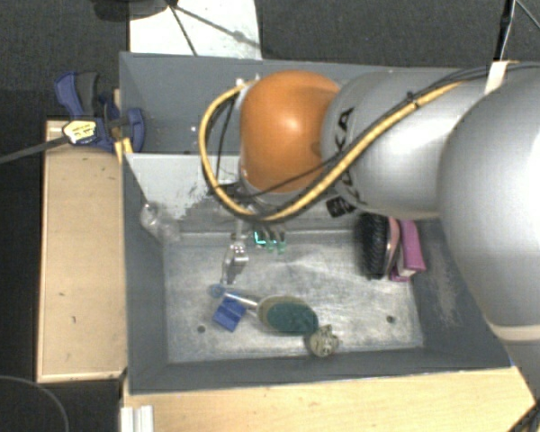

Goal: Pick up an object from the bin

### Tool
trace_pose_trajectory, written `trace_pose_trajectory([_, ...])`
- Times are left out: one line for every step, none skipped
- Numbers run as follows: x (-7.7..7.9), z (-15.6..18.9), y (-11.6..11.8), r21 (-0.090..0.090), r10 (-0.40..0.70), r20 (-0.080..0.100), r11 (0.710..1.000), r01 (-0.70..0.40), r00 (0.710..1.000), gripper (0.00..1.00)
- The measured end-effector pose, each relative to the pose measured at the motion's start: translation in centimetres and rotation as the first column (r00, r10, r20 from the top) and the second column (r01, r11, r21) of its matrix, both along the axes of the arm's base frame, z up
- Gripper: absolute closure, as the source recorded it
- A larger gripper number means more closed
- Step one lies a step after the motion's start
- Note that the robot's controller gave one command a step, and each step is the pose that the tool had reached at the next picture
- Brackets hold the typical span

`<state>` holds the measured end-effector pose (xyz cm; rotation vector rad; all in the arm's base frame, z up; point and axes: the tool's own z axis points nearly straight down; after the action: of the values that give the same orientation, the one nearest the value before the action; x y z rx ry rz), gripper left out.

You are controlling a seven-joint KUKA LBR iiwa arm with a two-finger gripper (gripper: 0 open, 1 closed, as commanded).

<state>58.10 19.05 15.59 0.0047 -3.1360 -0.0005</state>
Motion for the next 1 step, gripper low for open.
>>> trace_pose_trajectory([-8.14,-2.73,-3.14,0.0,0.297,0.003,0.955,-0.297,0.955,0.0])
